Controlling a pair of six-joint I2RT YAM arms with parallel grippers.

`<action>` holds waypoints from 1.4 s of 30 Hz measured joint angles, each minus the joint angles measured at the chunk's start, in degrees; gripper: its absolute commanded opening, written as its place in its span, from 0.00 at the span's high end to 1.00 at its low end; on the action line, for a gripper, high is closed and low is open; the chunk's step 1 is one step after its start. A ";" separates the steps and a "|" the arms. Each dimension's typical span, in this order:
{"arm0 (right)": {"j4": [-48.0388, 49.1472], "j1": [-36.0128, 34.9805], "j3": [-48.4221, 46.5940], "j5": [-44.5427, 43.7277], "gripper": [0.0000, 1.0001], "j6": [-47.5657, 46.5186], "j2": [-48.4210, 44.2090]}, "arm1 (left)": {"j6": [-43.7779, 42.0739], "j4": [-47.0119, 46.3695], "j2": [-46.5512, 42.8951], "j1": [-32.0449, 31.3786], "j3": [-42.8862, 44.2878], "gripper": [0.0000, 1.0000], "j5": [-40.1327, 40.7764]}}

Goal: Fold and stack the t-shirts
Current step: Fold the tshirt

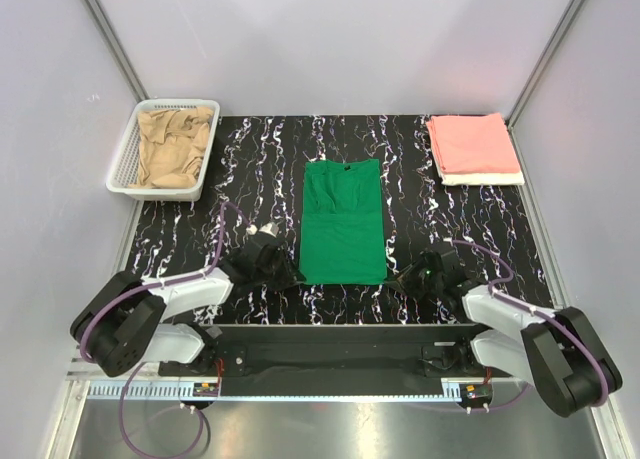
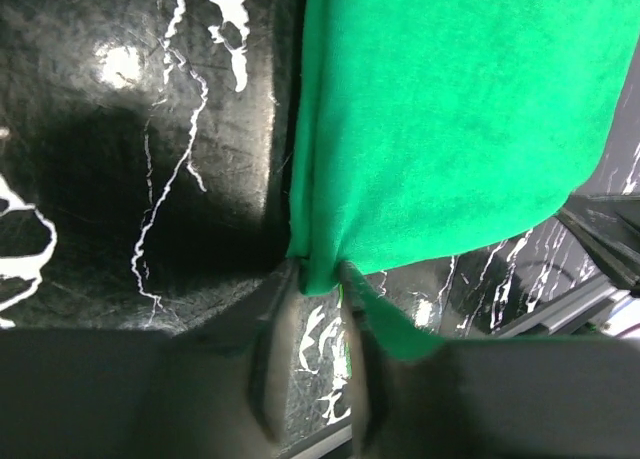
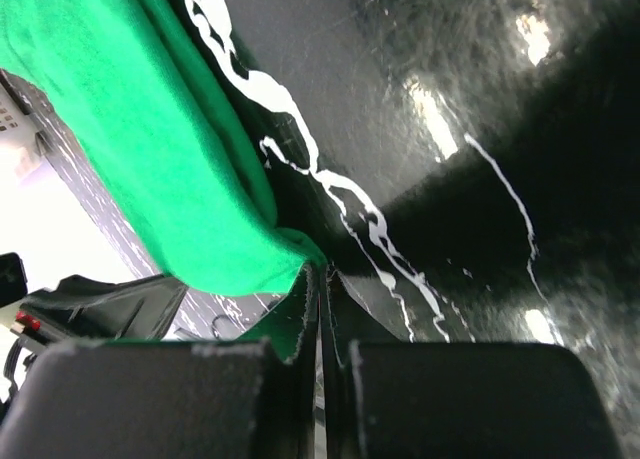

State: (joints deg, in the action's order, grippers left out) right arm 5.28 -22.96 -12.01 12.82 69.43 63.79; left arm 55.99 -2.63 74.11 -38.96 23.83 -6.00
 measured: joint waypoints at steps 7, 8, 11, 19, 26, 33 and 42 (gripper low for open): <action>-7.56 -0.17 -0.20 -1.25 1.00 -2.45 -8.68 | -1.20 2.58 -1.86 -0.44 -0.02 1.00 0.85; -9.75 -0.24 -0.74 -1.38 1.00 -3.69 -10.10 | -1.42 3.63 -3.32 -0.83 -0.02 1.00 1.03; -14.86 -0.31 -2.73 -1.49 1.00 -6.71 -12.83 | -1.75 6.51 -7.06 -2.56 0.70 1.00 1.51; -24.63 -0.35 -3.85 -1.46 1.00 -9.77 -22.91 | -1.57 10.69 -11.21 -6.71 2.93 1.00 2.49; -29.99 -0.35 -4.76 -1.60 1.00 -9.75 -28.24 | -1.73 14.47 -11.96 -7.30 5.42 1.00 3.06; -31.69 -0.39 -14.23 -4.28 1.00 -11.96 -23.89 | -5.07 19.56 -7.87 -6.27 16.61 1.00 3.76; -27.74 -0.11 -29.42 -6.73 1.00 -18.99 -3.45 | -11.78 21.55 3.43 6.10 30.40 1.00 0.00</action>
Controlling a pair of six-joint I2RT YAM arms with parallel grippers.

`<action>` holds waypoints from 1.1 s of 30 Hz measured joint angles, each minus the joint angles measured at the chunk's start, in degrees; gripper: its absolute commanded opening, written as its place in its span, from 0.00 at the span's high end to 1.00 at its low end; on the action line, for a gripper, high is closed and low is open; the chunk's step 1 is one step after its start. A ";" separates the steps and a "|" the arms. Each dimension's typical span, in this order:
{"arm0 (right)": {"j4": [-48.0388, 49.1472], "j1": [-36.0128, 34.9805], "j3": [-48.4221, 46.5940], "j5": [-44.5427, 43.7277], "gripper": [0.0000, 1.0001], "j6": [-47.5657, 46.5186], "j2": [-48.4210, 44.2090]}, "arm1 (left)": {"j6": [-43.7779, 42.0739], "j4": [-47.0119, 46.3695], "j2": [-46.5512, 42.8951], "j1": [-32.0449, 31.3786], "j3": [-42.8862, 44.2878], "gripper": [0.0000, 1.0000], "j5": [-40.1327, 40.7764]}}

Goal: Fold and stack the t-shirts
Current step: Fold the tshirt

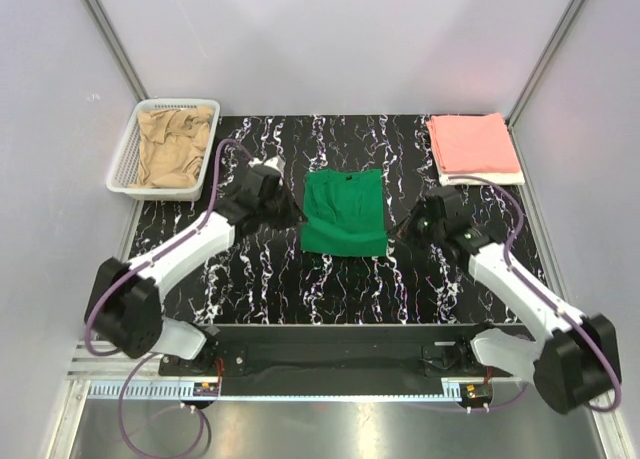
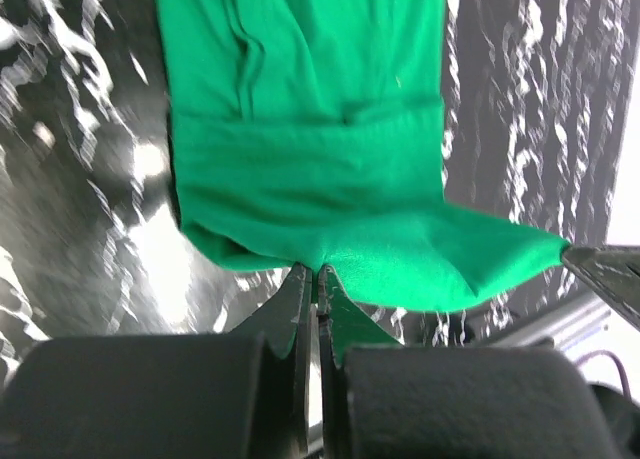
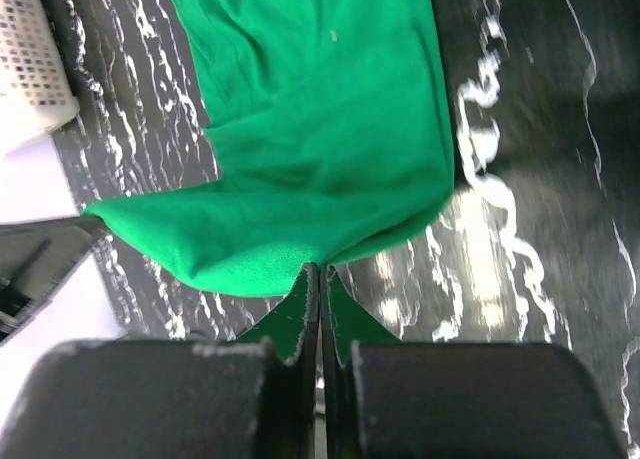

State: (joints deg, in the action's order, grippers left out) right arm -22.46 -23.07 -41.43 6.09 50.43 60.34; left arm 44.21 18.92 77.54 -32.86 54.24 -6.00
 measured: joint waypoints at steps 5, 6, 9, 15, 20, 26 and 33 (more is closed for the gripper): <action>2.23 2.34 -8.37 0.63 1.00 -3.69 11.32 | -3.72 1.64 9.29 4.76 10.14 1.00 -2.82; 2.69 3.06 -10.19 0.74 1.00 -4.37 13.51 | -4.11 1.60 10.58 5.27 11.58 1.00 -3.17; 3.87 5.03 -15.17 1.25 1.00 -6.12 19.37 | -5.27 1.99 14.99 6.88 16.59 1.00 -4.57; 4.15 7.43 -22.36 2.19 1.00 -9.55 26.64 | -7.80 2.78 24.48 9.44 27.91 1.00 -7.43; 5.60 10.88 -28.44 5.75 1.00 -11.28 32.87 | -8.87 2.84 30.34 11.02 34.99 1.00 -8.39; 8.37 12.96 -34.14 9.27 1.00 -11.54 41.88 | -10.56 0.15 37.27 12.63 41.16 1.00 -10.38; 10.21 13.18 -38.12 11.52 1.00 -11.87 47.76 | -10.51 -6.19 42.10 14.32 41.46 1.00 -12.61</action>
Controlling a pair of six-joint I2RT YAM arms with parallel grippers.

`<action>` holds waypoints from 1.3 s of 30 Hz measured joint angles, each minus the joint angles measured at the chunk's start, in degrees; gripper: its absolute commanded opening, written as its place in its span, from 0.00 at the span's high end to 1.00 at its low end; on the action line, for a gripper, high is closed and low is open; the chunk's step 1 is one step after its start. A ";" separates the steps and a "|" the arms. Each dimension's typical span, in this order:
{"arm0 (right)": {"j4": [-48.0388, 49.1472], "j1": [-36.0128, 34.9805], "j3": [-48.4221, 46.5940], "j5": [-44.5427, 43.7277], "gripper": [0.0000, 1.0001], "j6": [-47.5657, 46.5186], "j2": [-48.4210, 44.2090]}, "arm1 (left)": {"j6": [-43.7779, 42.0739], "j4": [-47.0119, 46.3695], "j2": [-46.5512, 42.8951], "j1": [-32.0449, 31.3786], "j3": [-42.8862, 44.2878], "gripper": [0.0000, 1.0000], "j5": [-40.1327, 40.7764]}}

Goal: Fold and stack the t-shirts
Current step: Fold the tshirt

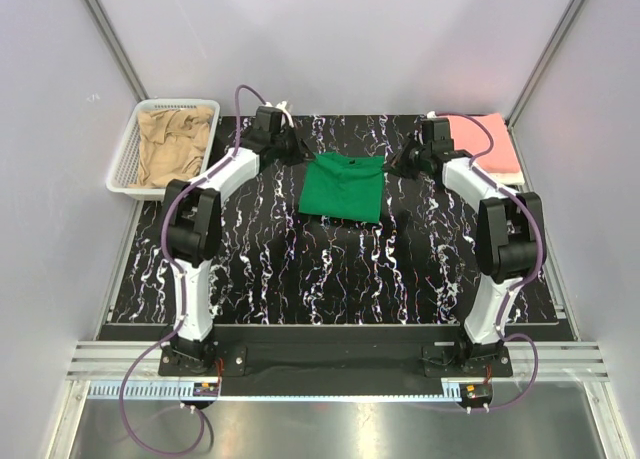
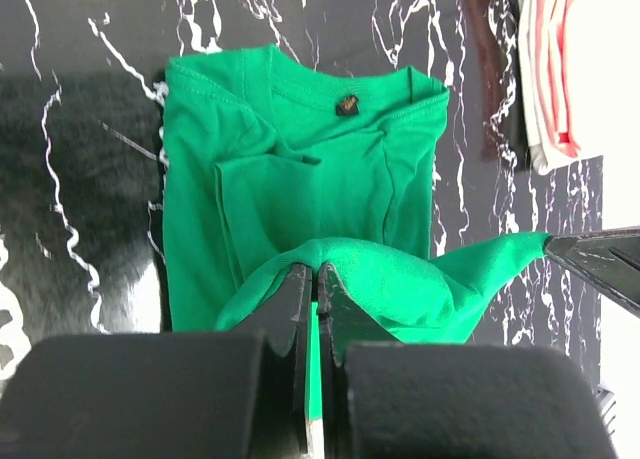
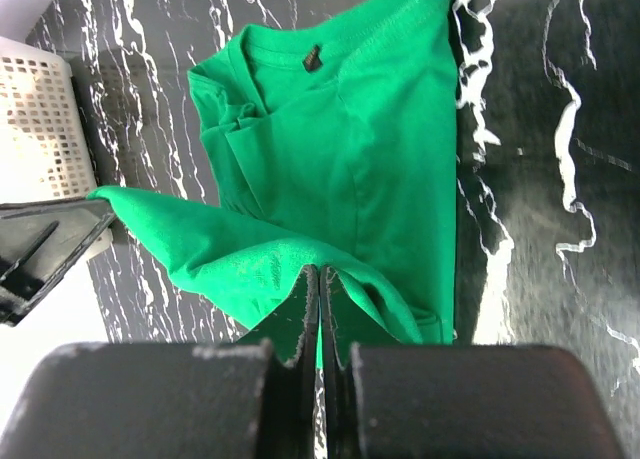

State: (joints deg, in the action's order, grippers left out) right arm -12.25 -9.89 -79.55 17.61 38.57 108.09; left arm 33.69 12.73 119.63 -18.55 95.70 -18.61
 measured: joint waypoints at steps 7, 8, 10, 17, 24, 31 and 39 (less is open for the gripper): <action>0.76 0.28 -1.88 1.44 1.00 -1.31 0.96 | 0.85 -2.36 1.77 1.22 1.68 1.00 -1.03; 0.87 0.42 -1.95 1.55 1.00 -1.40 0.96 | 0.85 -2.43 2.10 1.36 2.45 1.00 -1.31; 0.85 0.70 -2.16 1.73 1.00 -1.42 1.01 | 0.85 -2.93 3.06 1.60 4.37 1.00 -2.36; 1.42 1.49 -1.27 3.91 1.00 -1.18 0.28 | 1.75 -6.84 1.40 1.97 0.61 1.00 -3.91; -0.70 1.49 10.64 7.26 1.00 -1.07 -12.87 | 3.58 -7.63 -13.66 1.95 -18.91 1.00 -3.82; -4.35 1.38 26.27 10.12 1.00 -2.34 -28.57 | 5.75 -7.65 -35.10 -0.59 -38.99 1.00 -5.07; -12.41 0.46 42.03 10.45 1.00 -0.79 -47.12 | 8.83 -3.17 -48.98 -9.18 -55.60 1.00 -4.02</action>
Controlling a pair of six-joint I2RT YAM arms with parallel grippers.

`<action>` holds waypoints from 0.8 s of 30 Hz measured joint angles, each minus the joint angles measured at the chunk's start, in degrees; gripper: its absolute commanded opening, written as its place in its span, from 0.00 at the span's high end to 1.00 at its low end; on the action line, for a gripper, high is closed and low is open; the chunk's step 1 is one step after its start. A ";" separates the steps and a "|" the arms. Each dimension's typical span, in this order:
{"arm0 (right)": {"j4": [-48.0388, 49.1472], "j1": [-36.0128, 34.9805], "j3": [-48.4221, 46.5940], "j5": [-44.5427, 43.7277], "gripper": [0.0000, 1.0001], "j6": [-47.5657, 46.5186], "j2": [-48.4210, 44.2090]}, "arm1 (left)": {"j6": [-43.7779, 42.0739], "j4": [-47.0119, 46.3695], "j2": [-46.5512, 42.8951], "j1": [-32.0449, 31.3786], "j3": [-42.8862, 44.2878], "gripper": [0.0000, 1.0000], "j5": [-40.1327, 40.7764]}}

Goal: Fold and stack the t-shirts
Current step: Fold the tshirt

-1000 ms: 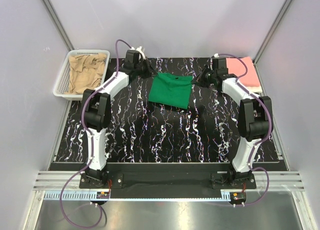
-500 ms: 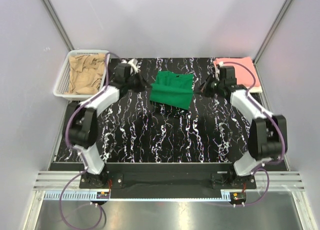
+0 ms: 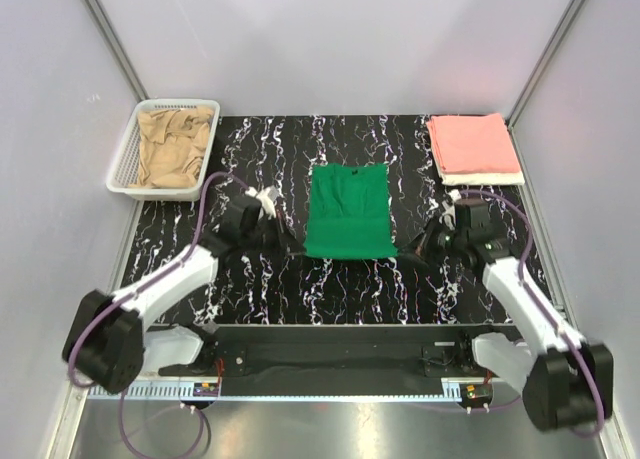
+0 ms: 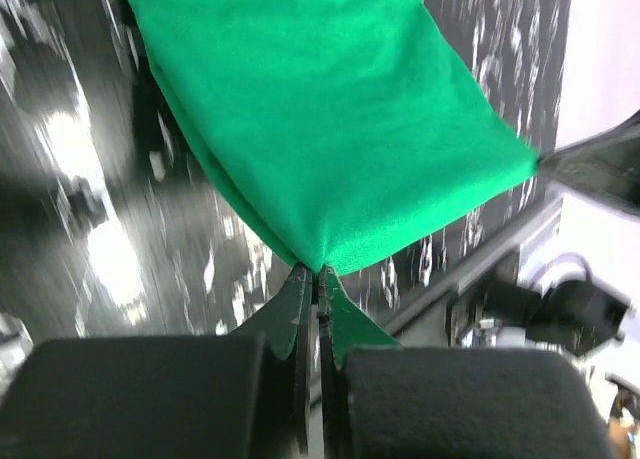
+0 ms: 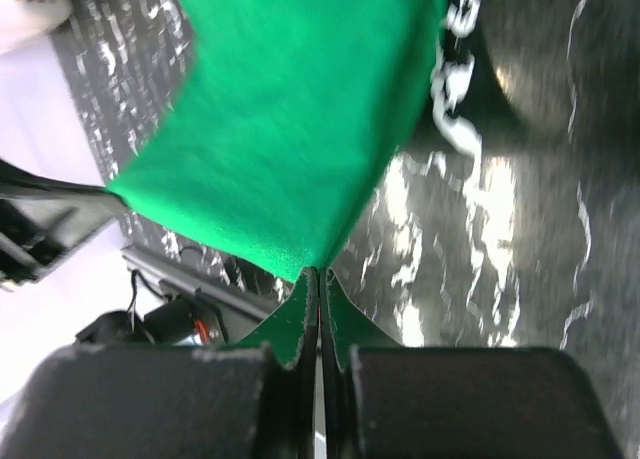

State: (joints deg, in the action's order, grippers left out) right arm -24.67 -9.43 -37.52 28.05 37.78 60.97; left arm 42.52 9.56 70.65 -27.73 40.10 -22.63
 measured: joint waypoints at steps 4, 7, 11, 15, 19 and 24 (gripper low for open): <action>-4.87 -0.61 1.62 -0.09 1.00 2.05 -10.27 | 2.19 2.80 -7.17 -3.72 -2.73 1.00 1.73; -8.92 -0.83 1.62 -0.48 1.00 3.52 -17.14 | 3.98 4.42 -10.91 -6.64 -2.93 1.00 3.58; -13.53 -0.98 0.92 -1.29 1.00 4.66 -23.17 | 4.98 7.06 -14.38 -8.37 -2.97 1.00 5.49; -14.36 -1.07 0.68 -2.89 1.00 4.70 -22.64 | 3.67 10.29 -11.45 -8.37 0.96 1.00 6.64; -13.81 -1.07 0.13 -6.03 1.00 4.42 -19.32 | 1.55 11.54 -4.79 -8.22 7.89 1.00 7.50; -11.10 -1.07 -6.05 -10.38 1.00 2.29 -7.98 | -0.70 11.89 4.24 -5.05 15.69 1.00 7.34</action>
State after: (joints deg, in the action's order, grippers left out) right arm -35.77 -10.50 -43.57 17.67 40.07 52.99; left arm 41.82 21.45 74.89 -32.77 55.79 -15.29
